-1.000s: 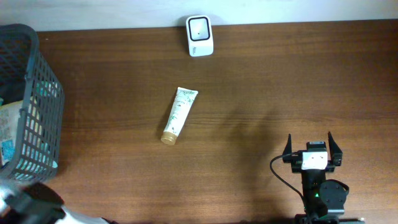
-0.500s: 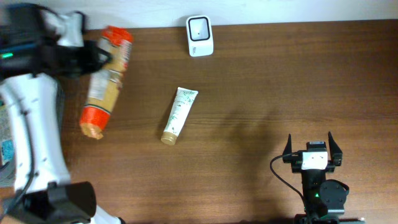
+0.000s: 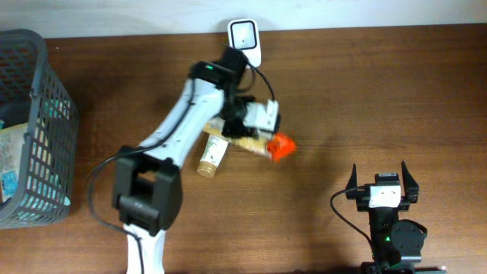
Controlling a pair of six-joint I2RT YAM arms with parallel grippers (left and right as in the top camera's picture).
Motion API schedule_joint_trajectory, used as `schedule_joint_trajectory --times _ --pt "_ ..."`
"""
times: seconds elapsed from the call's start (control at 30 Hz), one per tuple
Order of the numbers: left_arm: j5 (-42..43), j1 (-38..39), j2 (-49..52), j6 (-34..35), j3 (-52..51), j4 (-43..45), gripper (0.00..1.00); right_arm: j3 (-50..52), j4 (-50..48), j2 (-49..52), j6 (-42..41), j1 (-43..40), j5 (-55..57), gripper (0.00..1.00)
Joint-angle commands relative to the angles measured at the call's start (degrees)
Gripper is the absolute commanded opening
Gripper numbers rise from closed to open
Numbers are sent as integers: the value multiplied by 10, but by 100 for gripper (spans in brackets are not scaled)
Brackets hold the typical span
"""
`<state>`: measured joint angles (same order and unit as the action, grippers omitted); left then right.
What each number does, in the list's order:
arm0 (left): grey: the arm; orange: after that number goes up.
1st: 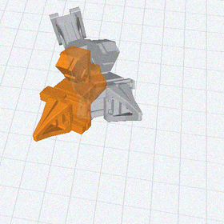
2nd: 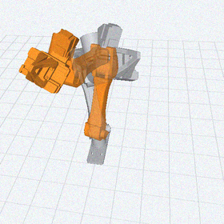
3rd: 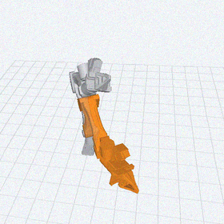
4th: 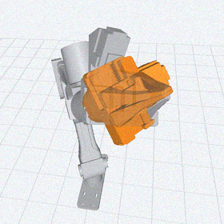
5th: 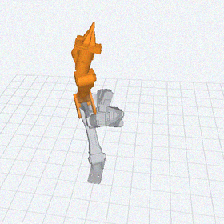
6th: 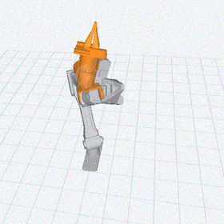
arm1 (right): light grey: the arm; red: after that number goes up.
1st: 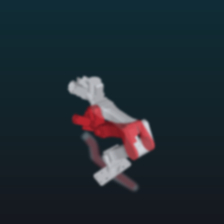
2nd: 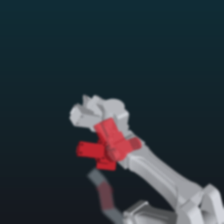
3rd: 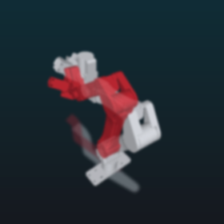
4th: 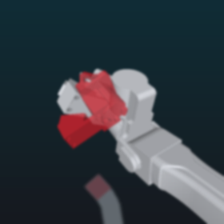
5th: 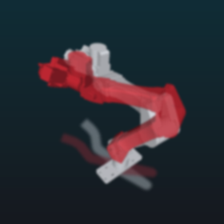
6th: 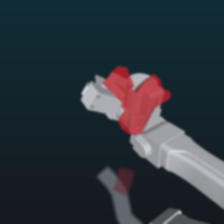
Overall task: Scan the item barcode
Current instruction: 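Carry the orange-capped pack past the scanner and lay it beside the tube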
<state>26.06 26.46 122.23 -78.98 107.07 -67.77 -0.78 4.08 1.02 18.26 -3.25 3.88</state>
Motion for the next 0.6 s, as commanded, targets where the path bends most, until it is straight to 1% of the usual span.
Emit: schedule_joint_trajectory --times 0.0,0.03,0.13,0.17,0.2,0.27,0.3,0.33,0.37,0.4,0.47,0.5,0.57 --pt "17 59 23 -189 7 -44 0 5 1 -3 2 -2 9 99" --pt "15 72 31 -207 7 -54 0 5 1 -3 2 -2 9 99" --pt "15 97 44 -210 7 -51 0 5 1 -3 2 -2 9 99" --pt "15 101 45 -210 7 -44 20 5 1 -3 2 -2 9 99" --pt "15 101 45 -209 7 -33 99 5 1 -3 2 -2 9 99" --pt "11 99 45 -201 8 -12 99 5 1 -3 2 -2 9 99" --pt "3 97 43 -176 8 -4 99 5 1 -3 2 -2 9 99" --pt "-35 91 40 -104 21 0 99 5 1 -3 2 -2 9 99" --pt "-59 89 37 -66 30 0 99 5 1 -3 2 -2 9 99" --pt "-104 81 32 0 49 -1 99 5 1 -3 2 -2 9 99" --pt "-173 64 19 92 85 -5 99 5 1 -3 2 -2 9 99" --pt "-206 47 7 155 113 -7 99 5 1 -3 2 -2 9 99" --pt "-221 21 -10 242 151 -7 99 5 1 -3 2 -2 9 99"
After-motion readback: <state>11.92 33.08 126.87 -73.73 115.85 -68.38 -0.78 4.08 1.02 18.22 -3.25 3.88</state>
